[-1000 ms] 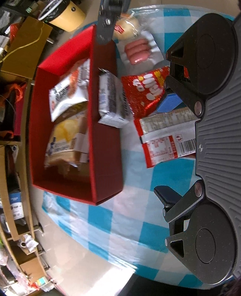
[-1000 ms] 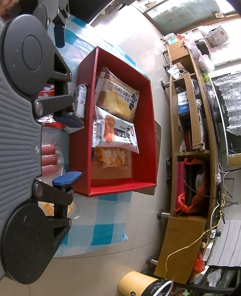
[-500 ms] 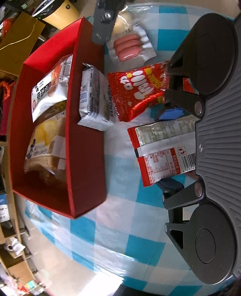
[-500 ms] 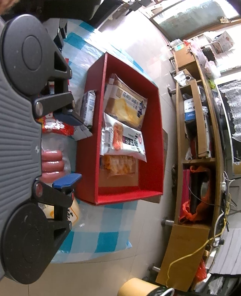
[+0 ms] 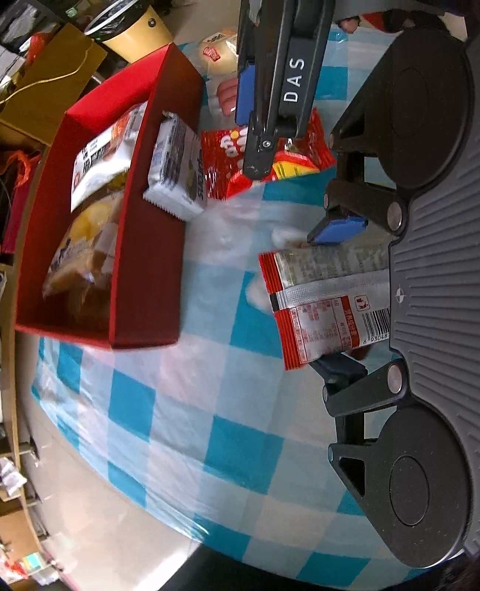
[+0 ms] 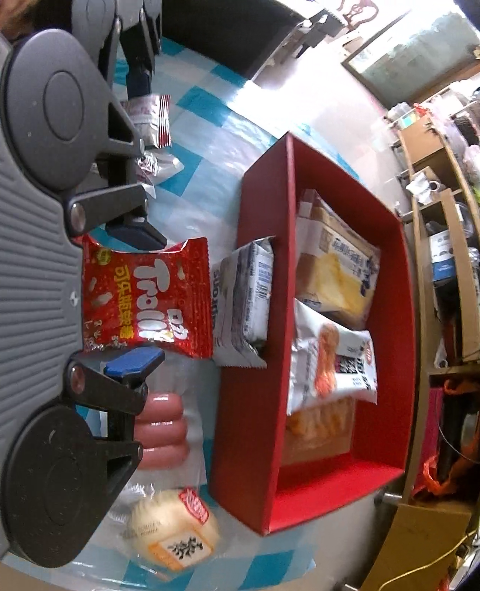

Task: Organize snacks
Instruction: 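Grasp the white-and-red strip pack with the left tool while the right tool grasps the red Trolli bag, then lift the strip pack with the left tool while the right tool lifts the Trolli bag toward the box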

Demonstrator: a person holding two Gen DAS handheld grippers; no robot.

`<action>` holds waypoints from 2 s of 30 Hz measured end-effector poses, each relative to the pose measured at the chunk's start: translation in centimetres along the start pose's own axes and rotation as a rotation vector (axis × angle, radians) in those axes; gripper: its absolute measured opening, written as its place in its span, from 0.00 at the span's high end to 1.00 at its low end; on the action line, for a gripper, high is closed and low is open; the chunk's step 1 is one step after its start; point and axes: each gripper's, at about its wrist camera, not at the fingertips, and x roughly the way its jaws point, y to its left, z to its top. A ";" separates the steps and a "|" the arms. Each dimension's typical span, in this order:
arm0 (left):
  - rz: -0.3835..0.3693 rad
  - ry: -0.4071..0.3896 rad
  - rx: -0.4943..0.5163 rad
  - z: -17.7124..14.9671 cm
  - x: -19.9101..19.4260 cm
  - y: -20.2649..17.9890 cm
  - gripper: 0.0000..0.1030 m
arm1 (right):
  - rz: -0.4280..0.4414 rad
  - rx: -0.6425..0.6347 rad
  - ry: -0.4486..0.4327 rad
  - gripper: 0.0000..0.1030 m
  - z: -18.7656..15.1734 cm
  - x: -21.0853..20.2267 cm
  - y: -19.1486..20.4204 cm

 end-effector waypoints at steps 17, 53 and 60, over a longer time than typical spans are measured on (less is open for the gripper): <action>0.020 0.039 -0.011 -1.6 1.0 1.3 0.25 | -0.089 -0.168 0.006 0.53 -1.4 1.0 2.6; 0.107 -0.011 0.035 -6.3 -0.5 -0.9 0.38 | -0.115 -0.202 0.017 0.48 -6.5 -1.1 3.3; 0.112 -0.011 0.055 -6.2 -0.5 -1.1 0.40 | -0.099 -0.217 0.018 0.41 -6.6 -0.9 3.5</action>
